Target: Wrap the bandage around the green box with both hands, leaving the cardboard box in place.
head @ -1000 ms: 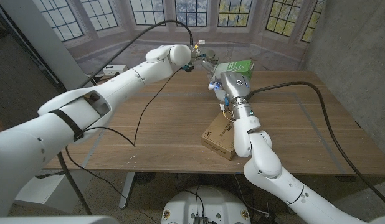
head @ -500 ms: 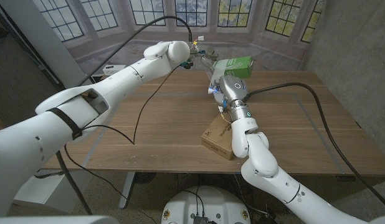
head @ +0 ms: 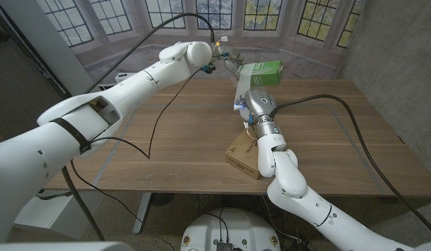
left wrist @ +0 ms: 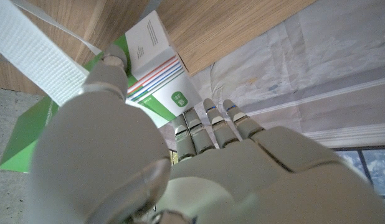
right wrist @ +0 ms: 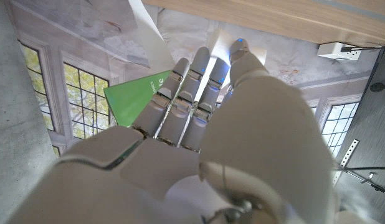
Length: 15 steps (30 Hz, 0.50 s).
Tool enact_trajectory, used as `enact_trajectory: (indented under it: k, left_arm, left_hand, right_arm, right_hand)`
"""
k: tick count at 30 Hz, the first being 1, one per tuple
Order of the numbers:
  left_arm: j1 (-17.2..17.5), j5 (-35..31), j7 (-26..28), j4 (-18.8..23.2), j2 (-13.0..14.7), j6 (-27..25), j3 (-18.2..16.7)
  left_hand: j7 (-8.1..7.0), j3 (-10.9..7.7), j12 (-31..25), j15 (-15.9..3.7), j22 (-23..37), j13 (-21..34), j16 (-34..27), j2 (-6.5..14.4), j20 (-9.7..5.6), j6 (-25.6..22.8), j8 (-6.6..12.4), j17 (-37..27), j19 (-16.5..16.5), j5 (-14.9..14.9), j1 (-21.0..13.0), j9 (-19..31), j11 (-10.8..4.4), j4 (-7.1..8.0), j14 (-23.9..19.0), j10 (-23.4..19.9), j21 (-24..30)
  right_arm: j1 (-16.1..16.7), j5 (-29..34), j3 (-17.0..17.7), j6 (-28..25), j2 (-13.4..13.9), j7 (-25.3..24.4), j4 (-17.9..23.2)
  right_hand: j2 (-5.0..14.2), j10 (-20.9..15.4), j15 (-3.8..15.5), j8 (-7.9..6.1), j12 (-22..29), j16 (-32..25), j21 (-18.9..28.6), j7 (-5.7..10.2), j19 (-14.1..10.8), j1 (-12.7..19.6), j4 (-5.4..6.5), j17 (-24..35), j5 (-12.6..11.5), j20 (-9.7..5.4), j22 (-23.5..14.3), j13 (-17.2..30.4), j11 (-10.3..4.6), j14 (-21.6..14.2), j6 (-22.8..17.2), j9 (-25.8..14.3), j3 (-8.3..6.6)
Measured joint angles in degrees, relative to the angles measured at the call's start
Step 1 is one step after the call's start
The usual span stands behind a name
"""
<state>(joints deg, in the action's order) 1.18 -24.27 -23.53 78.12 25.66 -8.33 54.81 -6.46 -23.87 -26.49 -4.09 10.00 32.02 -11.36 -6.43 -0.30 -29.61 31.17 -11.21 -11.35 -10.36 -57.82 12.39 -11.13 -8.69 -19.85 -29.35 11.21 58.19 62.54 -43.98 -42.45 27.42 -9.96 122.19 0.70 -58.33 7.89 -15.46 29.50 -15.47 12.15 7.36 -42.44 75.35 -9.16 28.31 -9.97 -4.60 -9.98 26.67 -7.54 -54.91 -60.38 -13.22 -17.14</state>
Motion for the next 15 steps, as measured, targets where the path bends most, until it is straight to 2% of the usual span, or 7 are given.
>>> enact_trajectory:
  k: [15]
  left_arm:
    - [-0.45,-0.93,-1.51,1.68,0.73,0.22,-0.34]
  left_hand:
    - [0.0,0.0,0.02,0.0,0.0,-0.01,0.0,0.0,0.0,0.0,0.0,0.0,0.0,0.0,0.0,0.01,0.0,0.0,0.0,0.0,0.0]
  right_arm:
    - [-2.21,-2.89,-1.75,-1.9,-0.15,0.01,-3.83]
  right_hand:
    - [0.0,-0.11,0.0,0.21,-0.05,0.22,0.0,0.0,0.0,0.0,0.0,0.22,0.06,0.0,0.0,0.27,0.11,0.0,0.0,0.0,0.0]
